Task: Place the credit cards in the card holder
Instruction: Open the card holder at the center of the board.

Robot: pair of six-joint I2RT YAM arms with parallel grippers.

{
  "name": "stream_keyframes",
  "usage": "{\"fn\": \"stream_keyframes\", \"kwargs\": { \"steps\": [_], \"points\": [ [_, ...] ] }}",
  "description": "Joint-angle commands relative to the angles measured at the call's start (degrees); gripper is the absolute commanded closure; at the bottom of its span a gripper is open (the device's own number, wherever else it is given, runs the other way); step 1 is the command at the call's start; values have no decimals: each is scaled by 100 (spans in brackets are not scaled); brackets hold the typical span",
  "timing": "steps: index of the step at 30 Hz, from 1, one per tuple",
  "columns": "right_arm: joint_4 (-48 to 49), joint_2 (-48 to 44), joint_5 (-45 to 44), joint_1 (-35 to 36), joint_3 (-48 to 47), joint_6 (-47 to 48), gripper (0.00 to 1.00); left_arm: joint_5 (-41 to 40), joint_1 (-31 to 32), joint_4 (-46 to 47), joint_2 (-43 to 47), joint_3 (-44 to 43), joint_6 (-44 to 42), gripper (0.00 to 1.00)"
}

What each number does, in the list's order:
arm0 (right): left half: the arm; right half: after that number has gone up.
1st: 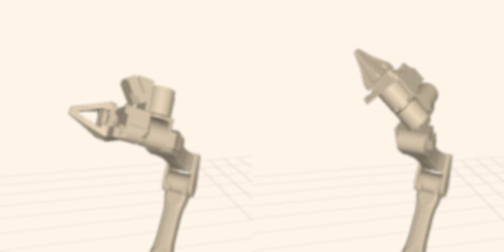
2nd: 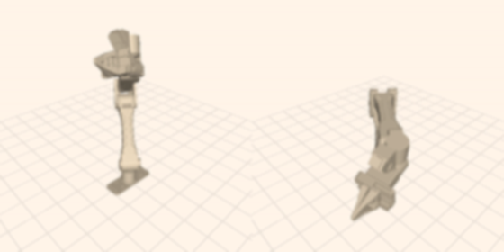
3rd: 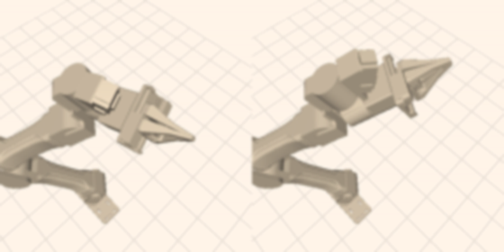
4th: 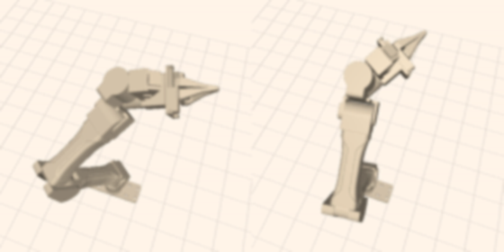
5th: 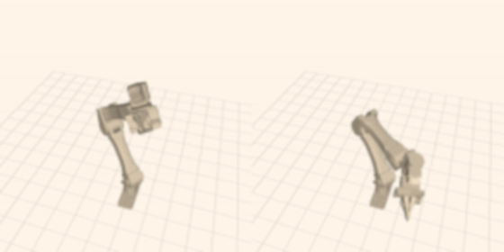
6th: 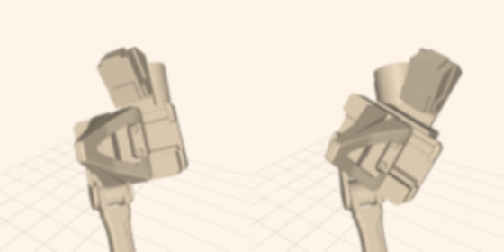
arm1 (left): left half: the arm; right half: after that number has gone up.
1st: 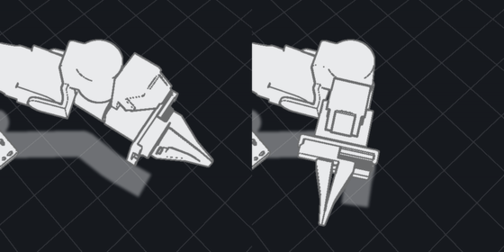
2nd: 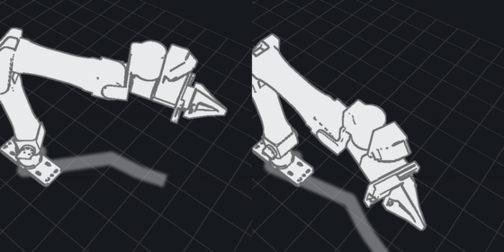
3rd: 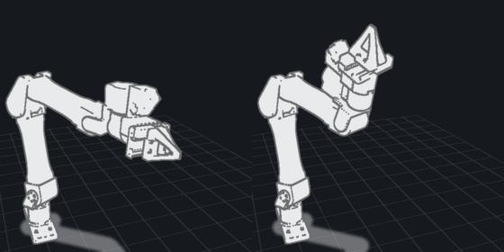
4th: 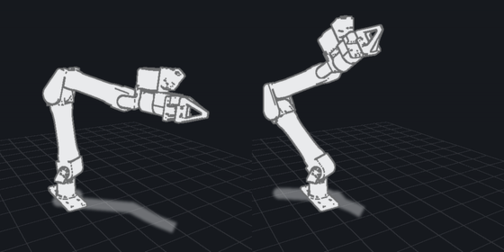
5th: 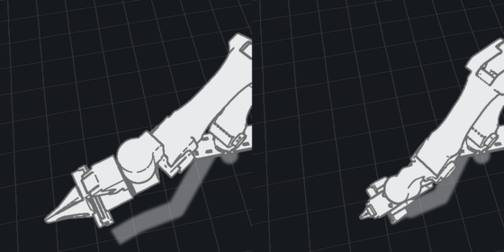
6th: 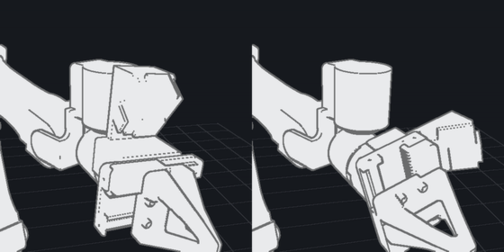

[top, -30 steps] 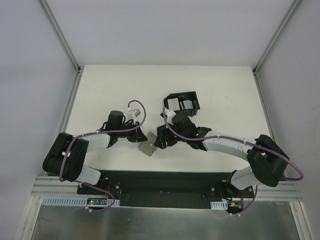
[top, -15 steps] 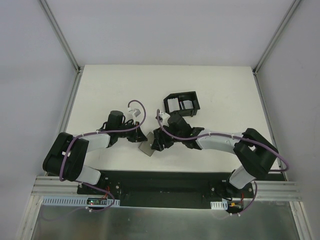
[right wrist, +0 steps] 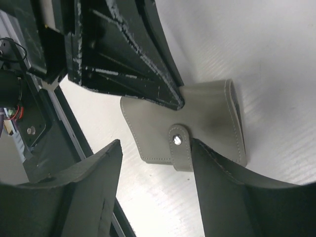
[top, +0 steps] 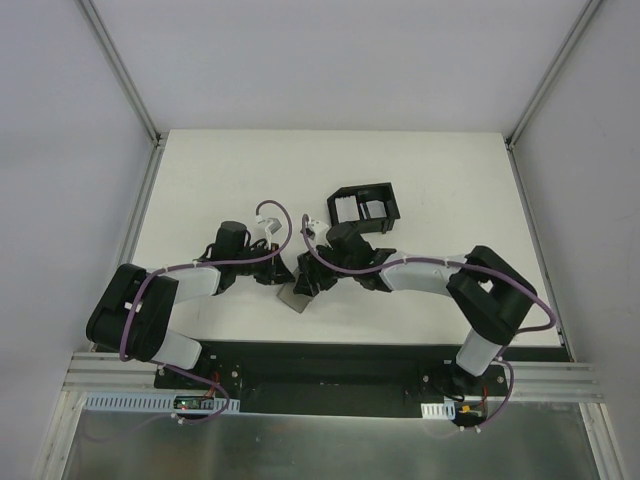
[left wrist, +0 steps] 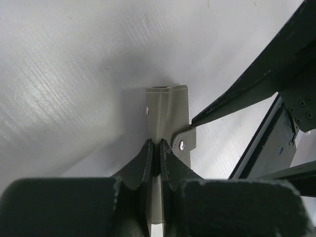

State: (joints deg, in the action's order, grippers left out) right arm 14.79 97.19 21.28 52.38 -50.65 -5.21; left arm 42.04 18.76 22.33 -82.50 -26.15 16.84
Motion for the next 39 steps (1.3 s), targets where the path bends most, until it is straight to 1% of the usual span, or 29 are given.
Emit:
{"fn": "stream_keyframes", "kwargs": {
  "steps": [1,15,19,28,33,37,39],
  "points": [
    [288,204,245,-79,-305,170,40,243,48,123,-47,-66,-208,100],
    [192,723,684,-167,-410,398,40,305,57,149,-12,-39,-208,100],
    [138,591,562,-184,-209,477,42,279,57,149,-3,-39,-208,100],
    [-248,319,649,-219,-33,671,44,129,57,123,32,-30,-199,100],
    [-257,178,755,-211,108,600,51,129,57,123,15,-39,-199,100],
    [-196,204,904,-211,135,539,51,138,57,132,15,-30,-199,100],
    [-3,318,1053,-202,126,530,51,164,57,123,-3,-39,-208,100]
  ]
}}
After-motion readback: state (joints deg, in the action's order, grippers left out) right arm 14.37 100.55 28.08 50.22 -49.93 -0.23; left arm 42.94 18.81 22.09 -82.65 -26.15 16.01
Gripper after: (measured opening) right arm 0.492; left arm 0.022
